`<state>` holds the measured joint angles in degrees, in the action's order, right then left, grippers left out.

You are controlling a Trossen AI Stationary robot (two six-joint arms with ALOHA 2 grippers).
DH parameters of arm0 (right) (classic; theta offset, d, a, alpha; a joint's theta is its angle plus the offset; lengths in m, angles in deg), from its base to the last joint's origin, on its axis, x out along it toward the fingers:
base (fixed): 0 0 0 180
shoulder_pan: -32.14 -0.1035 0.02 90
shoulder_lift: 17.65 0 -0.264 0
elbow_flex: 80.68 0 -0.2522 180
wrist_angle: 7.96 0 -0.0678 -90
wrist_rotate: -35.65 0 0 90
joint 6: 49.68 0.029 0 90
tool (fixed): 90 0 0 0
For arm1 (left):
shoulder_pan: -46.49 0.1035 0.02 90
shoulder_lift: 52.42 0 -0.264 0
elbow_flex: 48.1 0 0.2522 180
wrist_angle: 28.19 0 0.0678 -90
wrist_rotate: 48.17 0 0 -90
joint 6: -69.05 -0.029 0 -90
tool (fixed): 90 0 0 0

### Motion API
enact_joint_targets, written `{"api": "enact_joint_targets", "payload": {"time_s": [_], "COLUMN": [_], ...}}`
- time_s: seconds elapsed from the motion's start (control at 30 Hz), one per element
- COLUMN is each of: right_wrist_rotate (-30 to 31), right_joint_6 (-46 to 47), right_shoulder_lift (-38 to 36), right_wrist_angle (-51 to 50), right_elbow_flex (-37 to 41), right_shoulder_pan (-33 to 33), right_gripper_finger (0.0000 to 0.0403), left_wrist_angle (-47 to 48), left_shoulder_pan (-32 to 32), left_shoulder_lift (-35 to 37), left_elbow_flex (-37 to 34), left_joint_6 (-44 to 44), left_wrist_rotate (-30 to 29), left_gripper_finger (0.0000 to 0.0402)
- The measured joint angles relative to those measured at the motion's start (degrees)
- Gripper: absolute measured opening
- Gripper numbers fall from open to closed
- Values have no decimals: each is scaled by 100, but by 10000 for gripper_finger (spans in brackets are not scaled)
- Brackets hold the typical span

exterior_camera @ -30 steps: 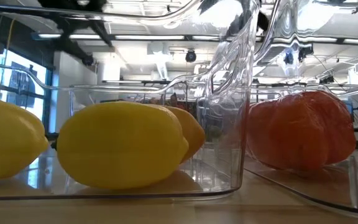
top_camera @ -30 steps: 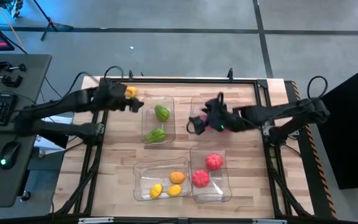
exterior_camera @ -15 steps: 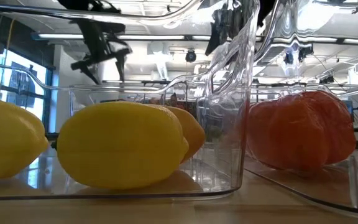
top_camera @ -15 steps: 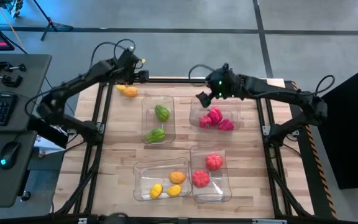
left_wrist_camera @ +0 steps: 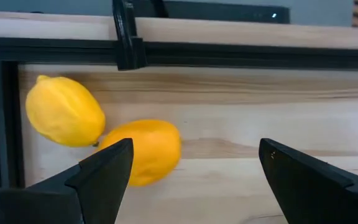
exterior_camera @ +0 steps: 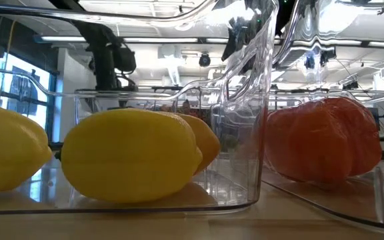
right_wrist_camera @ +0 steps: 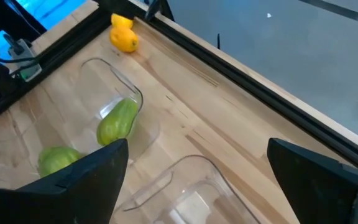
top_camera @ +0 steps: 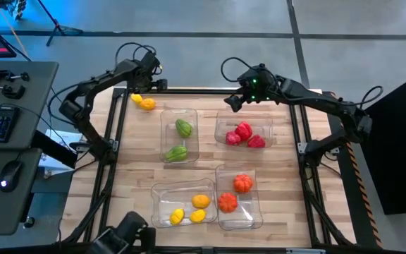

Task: Sort produce into baskets
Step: Put the right lemon into the bottom left transparent bin

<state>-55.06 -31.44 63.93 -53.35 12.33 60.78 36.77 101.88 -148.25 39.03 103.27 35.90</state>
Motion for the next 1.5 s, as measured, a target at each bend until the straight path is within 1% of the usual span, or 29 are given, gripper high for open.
{"api": "enact_joint_targets", "payload": {"time_s": [0.2, 0.47, 0.7, 0.87, 1.07, 1.2, 1.33, 1.5], "right_wrist_rotate": [0, 2, 4, 5, 7, 7, 7, 7], "right_joint_6": [136, 383, 405, 532, 532, 532, 532, 532], "right_shoulder_lift": [0, 0, 0, 0, 0, 0, 0, 0], "right_wrist_angle": [181, 277, 279, 279, 279, 279, 279, 281], "right_elbow_flex": [0, 0, 0, 0, 0, 0, 0, 0], "right_shoulder_pan": [-15, -17, -17, -17, -17, -17, -17, -17], "right_gripper_finger": [376, 376, 376, 376, 376, 376, 376, 376], "left_wrist_angle": [150, 201, 197, 179, 466, 559, 555, 446], "left_shoulder_pan": [166, 171, 242, 241, 196, 142, 48, -24], "left_shoulder_lift": [-304, -604, -846, -932, -944, -942, -942, -942], "left_elbow_flex": [2, 2, 2, 2, 2, 2, -95, -263], "left_joint_6": [-508, -1049, -1296, -1699, -1981, -2466, -3000, -3136], "left_wrist_rotate": [234, 243, 222, 80, 120, 106, -78, -165], "left_gripper_finger": [335, 335, 335, 335, 335, 335, 335, 335]}}
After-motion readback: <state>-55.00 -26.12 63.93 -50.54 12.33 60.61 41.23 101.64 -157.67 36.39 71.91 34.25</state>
